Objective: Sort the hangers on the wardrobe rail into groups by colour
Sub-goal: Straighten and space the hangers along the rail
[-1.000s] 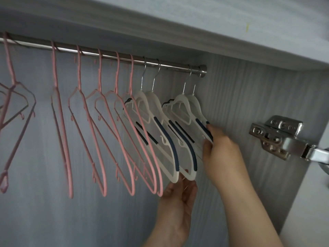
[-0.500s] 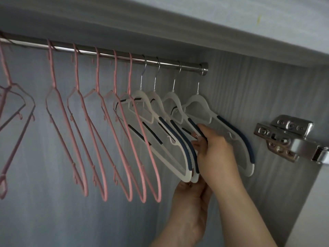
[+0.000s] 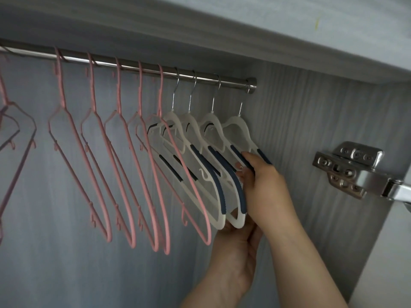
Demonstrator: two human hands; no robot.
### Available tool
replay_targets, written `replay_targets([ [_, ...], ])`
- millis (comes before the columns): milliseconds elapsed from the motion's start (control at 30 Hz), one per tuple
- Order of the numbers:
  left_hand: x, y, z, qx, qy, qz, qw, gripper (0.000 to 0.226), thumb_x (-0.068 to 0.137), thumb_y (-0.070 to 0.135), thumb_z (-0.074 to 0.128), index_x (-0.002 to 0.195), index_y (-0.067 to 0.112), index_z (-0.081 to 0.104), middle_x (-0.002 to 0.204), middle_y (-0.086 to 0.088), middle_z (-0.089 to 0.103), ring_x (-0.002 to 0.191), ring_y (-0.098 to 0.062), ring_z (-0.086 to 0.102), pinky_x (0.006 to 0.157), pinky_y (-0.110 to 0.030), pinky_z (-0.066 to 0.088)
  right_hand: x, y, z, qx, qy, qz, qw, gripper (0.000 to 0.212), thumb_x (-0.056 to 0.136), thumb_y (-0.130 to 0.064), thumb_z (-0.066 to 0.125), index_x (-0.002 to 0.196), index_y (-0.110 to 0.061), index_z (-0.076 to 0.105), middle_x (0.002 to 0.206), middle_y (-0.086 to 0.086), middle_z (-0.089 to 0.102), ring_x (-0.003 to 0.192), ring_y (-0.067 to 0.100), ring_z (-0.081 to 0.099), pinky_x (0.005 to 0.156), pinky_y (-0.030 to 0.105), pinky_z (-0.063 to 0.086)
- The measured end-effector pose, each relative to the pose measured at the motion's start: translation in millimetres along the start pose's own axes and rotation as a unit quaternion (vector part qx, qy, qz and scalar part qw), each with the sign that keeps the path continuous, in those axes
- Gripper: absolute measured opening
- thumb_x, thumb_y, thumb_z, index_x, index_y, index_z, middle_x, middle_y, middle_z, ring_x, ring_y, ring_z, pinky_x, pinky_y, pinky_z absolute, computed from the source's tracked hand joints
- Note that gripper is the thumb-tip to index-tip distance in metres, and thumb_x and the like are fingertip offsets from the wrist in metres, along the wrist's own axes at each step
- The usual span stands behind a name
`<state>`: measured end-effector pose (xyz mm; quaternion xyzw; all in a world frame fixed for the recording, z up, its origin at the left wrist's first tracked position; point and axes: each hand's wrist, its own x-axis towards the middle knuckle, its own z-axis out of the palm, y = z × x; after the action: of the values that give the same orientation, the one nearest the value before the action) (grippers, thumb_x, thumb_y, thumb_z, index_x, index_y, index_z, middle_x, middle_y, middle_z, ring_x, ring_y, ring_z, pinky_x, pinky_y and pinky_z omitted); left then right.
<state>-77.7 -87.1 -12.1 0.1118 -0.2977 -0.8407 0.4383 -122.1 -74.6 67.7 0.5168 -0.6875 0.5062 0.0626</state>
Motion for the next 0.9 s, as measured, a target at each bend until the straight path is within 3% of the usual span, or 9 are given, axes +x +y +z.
replay_targets([
  [167,-2.1,0.4,-1.5,0.004,-0.013,0.005,1.000,0.018,0.061,0.006,0.067,0.078,0.008,0.074,0.089,-0.011,0.073,0.079,-0.017,0.069,0.073,-0.026,0.057,-3.1,-3.0,-0.6,0.002,-0.002,0.000,1.000,0.036,0.097,-0.012,0.038,0.131,-0.017,0.049,0.112,0.007,0.066,0.104,0.020,0.060,0.084,0.022,0.043],
  [267,-1.4,-0.8,-4.3,0.001,-0.013,-0.011,1.000,0.017,0.078,-0.004,0.057,0.090,-0.001,0.069,0.093,-0.014,0.070,0.084,-0.020,0.066,0.078,-0.027,0.056,-7.1,-6.2,-5.5,-0.026,0.012,-0.018,0.999,0.035,0.097,-0.016,0.041,0.131,-0.014,0.049,0.115,0.009,0.066,0.107,0.023,0.059,0.077,0.016,0.037],
  [367,1.0,-2.0,-7.4,-0.033,0.025,-0.023,0.999,0.023,0.083,-0.007,0.052,0.106,-0.012,0.057,0.100,-0.020,0.063,0.093,-0.024,0.061,0.079,-0.028,0.055,-8.8,-8.8,-12.4,-0.043,0.037,-0.042,0.998,0.039,0.095,-0.018,0.045,0.133,-0.016,0.046,0.114,0.009,0.066,0.108,0.024,0.059,0.082,0.022,0.041],
  [433,1.4,-2.0,-8.5,-0.036,0.038,-0.024,0.998,0.024,0.084,-0.007,0.052,0.107,-0.010,0.058,0.106,-0.021,0.063,0.101,-0.026,0.059,0.083,-0.029,0.054,-6.7,-8.6,-10.9,-0.033,0.011,-0.019,0.999,0.041,0.096,-0.018,0.043,0.137,-0.020,0.042,0.118,0.007,0.064,0.110,0.023,0.059,0.082,0.019,0.041],
  [500,1.1,-1.5,-8.3,-0.026,0.031,-0.026,0.999,0.019,0.083,-0.008,0.052,0.099,-0.006,0.062,0.106,-0.022,0.064,0.102,-0.027,0.060,0.088,-0.031,0.052,-4.9,-7.5,-3.9,0.007,-0.024,0.005,1.000,0.042,0.097,-0.015,0.038,0.138,-0.023,0.039,0.116,0.005,0.064,0.102,0.022,0.063,0.088,0.024,0.047],
  [567,0.5,-0.3,-5.8,-0.013,0.022,-0.038,0.999,0.018,0.081,-0.008,0.055,0.095,-0.004,0.065,0.104,-0.021,0.065,0.095,-0.026,0.062,0.091,-0.033,0.051,-5.6,-6.7,3.1,0.058,-0.032,0.022,0.998,0.043,0.097,-0.010,0.033,0.137,-0.023,0.040,0.106,0.002,0.064,0.081,0.016,0.066,0.082,0.029,0.054],
  [667,-0.4,1.0,-2.0,-0.009,0.008,-0.053,0.999,0.017,0.079,-0.008,0.056,0.093,-0.001,0.063,0.091,-0.018,0.065,0.077,-0.021,0.063,0.076,-0.029,0.052,-6.6,-3.4,6.7,0.092,-0.015,0.041,0.995,0.042,0.098,-0.008,0.030,0.136,-0.022,0.041,0.097,-0.001,0.061,0.059,0.007,0.059,0.059,0.009,0.048],
  [800,-2.0,0.1,-1.3,0.001,-0.004,-0.057,0.998,0.019,0.082,-0.008,0.052,0.097,-0.005,0.063,0.094,-0.019,0.067,0.084,-0.022,0.065,0.078,-0.027,0.054,-4.0,-0.8,2.8,0.108,0.003,0.062,0.992,0.044,0.097,-0.006,0.030,0.135,-0.023,0.042,0.093,-0.001,0.060,0.056,0.009,0.059,0.055,0.006,0.048],
  [900,-4.6,-1.3,-4.5,-0.015,0.011,-0.056,0.998,0.020,0.083,-0.011,0.049,0.092,-0.003,0.066,0.085,-0.017,0.071,0.078,-0.020,0.068,0.078,-0.027,0.055,-4.3,0.4,1.8,0.097,0.011,0.060,0.993,0.043,0.097,-0.007,0.031,0.133,-0.025,0.045,0.095,0.001,0.061,0.056,0.011,0.059,0.056,0.006,0.048],
])
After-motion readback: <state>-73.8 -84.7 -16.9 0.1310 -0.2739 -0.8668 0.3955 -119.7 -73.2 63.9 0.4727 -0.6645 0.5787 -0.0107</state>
